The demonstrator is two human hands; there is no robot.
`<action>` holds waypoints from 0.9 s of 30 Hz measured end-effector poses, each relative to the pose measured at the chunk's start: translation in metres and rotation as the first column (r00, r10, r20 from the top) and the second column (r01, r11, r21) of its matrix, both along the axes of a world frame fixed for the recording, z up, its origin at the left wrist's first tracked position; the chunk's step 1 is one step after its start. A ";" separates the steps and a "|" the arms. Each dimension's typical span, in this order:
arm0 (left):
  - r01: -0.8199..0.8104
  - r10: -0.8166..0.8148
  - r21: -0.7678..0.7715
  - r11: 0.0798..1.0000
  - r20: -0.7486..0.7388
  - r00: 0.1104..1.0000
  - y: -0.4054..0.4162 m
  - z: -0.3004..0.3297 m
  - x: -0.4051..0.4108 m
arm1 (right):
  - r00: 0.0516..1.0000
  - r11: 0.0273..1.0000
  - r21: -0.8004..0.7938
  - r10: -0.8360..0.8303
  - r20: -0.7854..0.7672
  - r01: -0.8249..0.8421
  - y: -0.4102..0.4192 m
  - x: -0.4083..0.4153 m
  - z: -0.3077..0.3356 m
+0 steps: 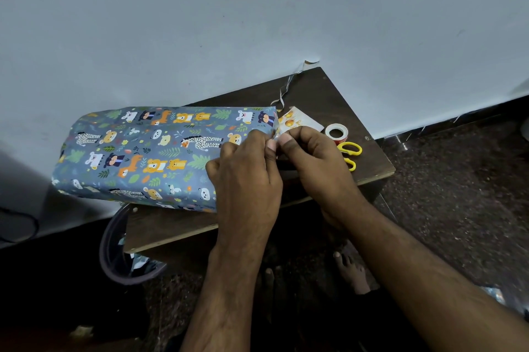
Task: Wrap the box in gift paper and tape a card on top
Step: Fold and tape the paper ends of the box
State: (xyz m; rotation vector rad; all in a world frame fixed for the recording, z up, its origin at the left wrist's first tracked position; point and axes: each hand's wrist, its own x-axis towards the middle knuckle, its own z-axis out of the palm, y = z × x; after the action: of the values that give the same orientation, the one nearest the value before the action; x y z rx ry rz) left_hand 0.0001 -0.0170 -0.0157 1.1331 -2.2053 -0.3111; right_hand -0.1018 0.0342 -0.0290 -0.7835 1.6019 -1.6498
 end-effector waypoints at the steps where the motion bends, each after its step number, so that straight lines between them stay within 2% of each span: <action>1: 0.000 0.000 -0.005 1.000 0.004 1.000 0.000 0.000 0.000 | 0.999 0.999 -0.001 0.032 0.032 -0.032 0.001 -0.001 0.002; 6: 0.007 -0.007 0.000 1.000 0.038 0.999 0.000 0.001 0.001 | 0.958 0.991 0.034 0.118 0.261 -0.132 0.008 -0.008 0.012; 17: 0.046 -0.047 0.005 0.999 0.042 0.998 -0.004 -0.001 0.004 | 0.993 0.995 0.059 0.072 0.092 -0.078 0.008 -0.004 0.013; 20: 0.092 -0.094 0.054 0.994 0.035 0.995 -0.003 0.002 0.007 | 0.989 0.995 0.074 0.060 0.138 -0.071 0.007 -0.005 0.012; 24: 0.164 -0.156 0.150 0.975 -0.067 0.986 -0.003 0.007 0.014 | 0.965 0.996 0.090 -0.005 0.264 -0.019 0.004 -0.004 0.008; 27: 0.204 -0.182 0.174 0.963 -0.132 0.974 -0.006 0.005 0.018 | 0.964 0.992 0.123 -0.067 0.259 0.036 0.000 0.000 0.006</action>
State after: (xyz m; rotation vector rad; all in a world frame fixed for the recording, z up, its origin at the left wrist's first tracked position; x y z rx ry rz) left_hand 0.0183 -0.0231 -0.0105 0.9688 -2.2227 -0.6631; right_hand -0.1019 0.0340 -0.0231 -0.4452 1.5242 -1.6049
